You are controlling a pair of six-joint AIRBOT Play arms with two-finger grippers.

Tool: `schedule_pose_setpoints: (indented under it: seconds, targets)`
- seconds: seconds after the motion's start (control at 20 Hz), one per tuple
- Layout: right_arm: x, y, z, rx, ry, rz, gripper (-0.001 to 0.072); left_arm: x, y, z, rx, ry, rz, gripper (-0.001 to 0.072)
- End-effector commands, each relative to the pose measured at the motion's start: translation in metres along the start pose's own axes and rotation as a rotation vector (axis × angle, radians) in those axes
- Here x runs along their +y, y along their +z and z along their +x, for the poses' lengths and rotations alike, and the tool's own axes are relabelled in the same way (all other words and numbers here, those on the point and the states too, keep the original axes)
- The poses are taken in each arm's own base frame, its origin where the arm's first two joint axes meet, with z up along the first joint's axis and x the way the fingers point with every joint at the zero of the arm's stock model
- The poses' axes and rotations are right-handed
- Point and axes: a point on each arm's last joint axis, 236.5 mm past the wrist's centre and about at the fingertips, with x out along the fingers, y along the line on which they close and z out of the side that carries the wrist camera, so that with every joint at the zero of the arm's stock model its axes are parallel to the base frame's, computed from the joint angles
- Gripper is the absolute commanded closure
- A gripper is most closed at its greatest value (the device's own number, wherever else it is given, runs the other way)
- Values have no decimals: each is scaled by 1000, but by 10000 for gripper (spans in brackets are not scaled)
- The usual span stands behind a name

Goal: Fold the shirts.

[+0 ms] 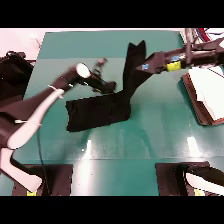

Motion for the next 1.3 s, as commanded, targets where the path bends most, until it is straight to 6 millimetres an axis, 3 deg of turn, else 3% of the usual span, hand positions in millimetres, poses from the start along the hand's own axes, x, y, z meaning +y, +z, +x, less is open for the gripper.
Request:
schedule_pose_setpoints:
  seconds: [0.0, 0.1, 0.25, 0.3, 0.35, 0.4, 0.45, 0.55, 0.65, 0.8, 1.0, 1.05, 1.1, 1.15, 1.25]
  targets:
    - [42, -13, 47, 33, 75, -54, 689, 70, 36, -114, -116, 180, -15, 682]
    - [70, -28, 95, 58, 127, -77, 689, 101, 53, -198, -248, 280, -33, 681]
    - [106, -63, 186, 73, 179, -126, 683, 118, 60, -304, -448, 391, -49, 681]
    - [114, -77, 213, 92, 191, -161, 586, 118, 59, -327, -494, 405, -55, 682]
    - [123, -92, 239, 123, 205, -171, 368, 117, 57, -344, -528, 417, -58, 682]
    - [130, -107, 256, 168, 223, -183, 250, 115, 55, -356, -553, 424, -59, 682]
    - [134, -116, 264, 212, 240, -192, 263, 113, 52, -362, -558, 428, -54, 682]
    - [128, -117, 258, 271, 252, -204, 351, 109, 46, -359, -526, 425, -27, 681]
    - [97, -102, 237, 277, 196, -199, 351, 105, 40, -353, -491, 403, -23, 681]
    - [10, -87, 188, 256, 10, -122, 352, 103, 37, -351, -479, 392, -27, 682]
    - [-120, -110, 114, 233, -232, 116, 342, 91, 39, -345, -484, 327, -36, 682]
    - [-146, -121, 103, 232, -270, 218, 326, 86, 40, -341, -482, 296, -42, 682]
    - [-171, -132, 95, 233, -294, 301, 239, 81, 39, -336, -476, 268, -35, 681]
    - [-185, -142, 94, 236, -292, 375, 158, 77, 38, -331, -467, 247, -23, 682]
    - [-204, -152, 105, 236, -260, 507, 133, 69, 37, -318, -451, 234, 6, 682]
